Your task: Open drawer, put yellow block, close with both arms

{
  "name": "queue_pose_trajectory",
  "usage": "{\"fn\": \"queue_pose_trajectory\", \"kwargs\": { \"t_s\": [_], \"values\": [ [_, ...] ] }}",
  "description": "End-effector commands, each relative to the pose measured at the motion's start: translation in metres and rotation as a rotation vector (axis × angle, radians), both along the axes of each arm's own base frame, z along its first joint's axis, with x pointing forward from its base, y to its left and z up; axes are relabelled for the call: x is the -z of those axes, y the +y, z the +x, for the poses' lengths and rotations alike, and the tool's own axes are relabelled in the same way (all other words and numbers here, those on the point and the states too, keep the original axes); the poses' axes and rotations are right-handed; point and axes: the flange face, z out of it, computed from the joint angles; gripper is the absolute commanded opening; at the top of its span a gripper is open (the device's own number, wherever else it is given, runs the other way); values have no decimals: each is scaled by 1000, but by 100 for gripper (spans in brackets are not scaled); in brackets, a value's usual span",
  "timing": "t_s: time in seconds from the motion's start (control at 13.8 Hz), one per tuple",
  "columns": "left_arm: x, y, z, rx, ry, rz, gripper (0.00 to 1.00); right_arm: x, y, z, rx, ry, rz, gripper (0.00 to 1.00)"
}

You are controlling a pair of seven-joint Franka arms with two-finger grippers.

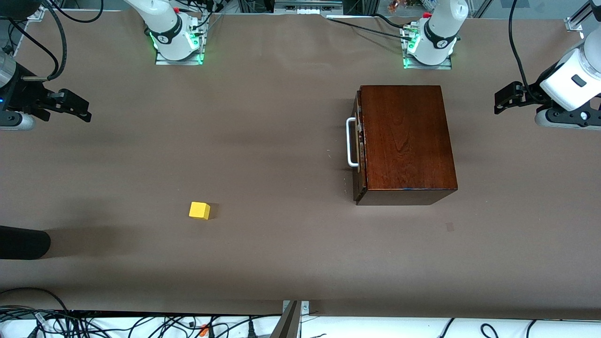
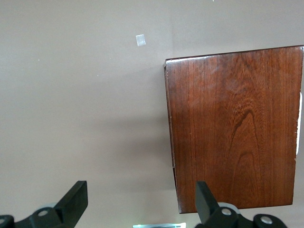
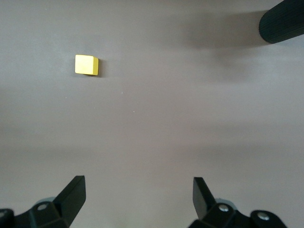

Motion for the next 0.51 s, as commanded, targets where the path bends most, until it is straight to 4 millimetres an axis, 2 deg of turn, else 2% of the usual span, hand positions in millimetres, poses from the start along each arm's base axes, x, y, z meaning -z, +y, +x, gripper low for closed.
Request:
{"fn": "queue_pose_trajectory", "kwargs": {
  "t_s": [0.0,0.44],
  "values": [
    [-6,-3,1,-2,4,-6,100,-2,2,-2,0,-8,-16,100],
    [-4,-7,-1,4,17,-5,100,-1,4,-2,-1,-5,-16,100]
  ]
}}
